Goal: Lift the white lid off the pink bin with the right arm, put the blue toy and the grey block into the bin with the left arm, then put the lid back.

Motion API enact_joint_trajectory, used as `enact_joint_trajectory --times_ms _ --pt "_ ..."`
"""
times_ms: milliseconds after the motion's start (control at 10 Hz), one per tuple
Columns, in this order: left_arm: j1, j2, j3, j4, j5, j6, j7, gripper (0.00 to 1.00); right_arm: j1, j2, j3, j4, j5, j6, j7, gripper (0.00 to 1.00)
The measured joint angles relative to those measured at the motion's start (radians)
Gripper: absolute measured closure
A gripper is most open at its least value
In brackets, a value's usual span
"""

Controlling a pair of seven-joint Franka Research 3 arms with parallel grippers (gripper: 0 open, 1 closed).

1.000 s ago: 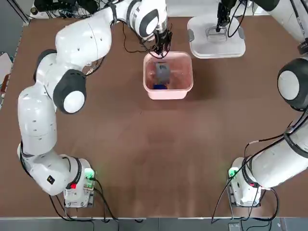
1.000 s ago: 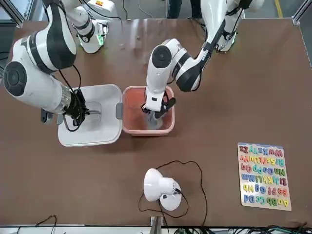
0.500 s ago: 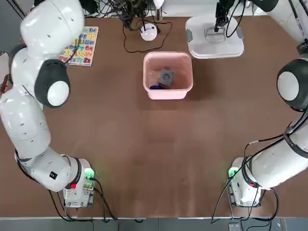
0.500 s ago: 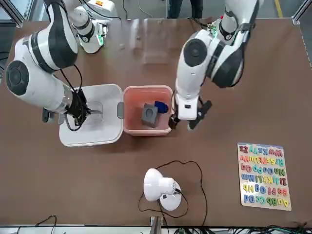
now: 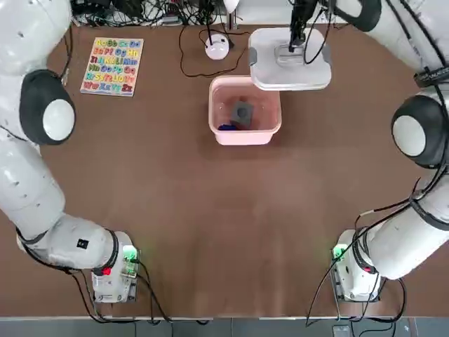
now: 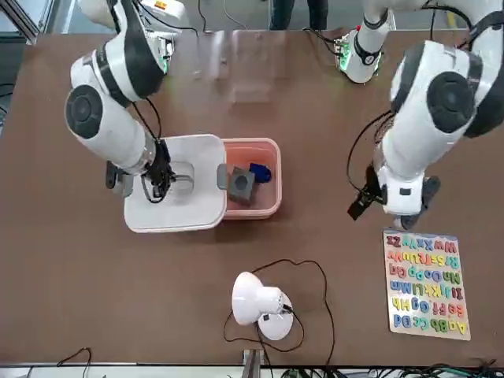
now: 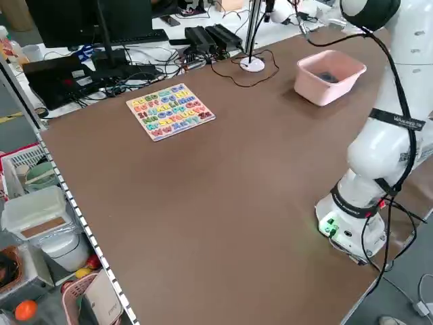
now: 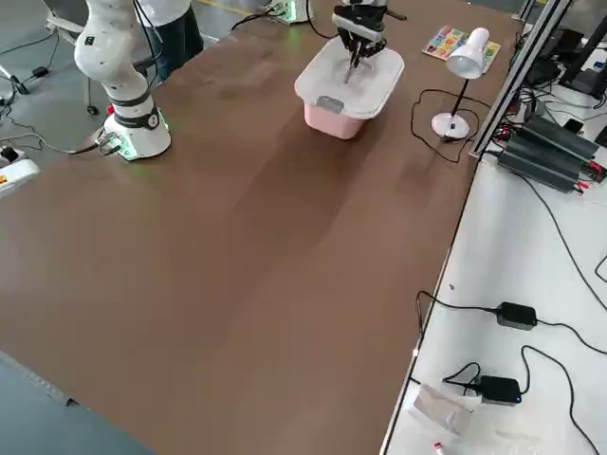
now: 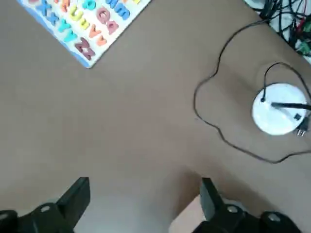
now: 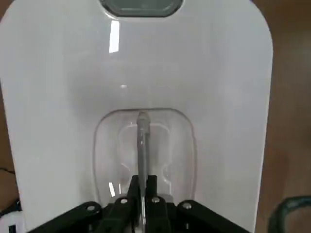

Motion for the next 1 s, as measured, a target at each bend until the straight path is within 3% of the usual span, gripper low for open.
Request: enact_joint_trajectory --times_ms 200,500,1000 --pt "0.084 -0.100 0.009 -0.054 -0.015 -0.060 0.271 0.00 0.046 0.053 0.004 0.001 0.018 0.040 0.036 0.93" --pt "0.107 -0.231 0.069 -0.134 -0.029 -0.102 0.687 0.00 0.132 0.107 0.006 0.005 0.031 0.111 0.057 0.93" --pt "0.111 -0.310 0.102 -0.151 -0.036 -0.143 0.914 0.00 0.186 0.162 0.007 0.005 0.052 0.172 0.065 0.93"
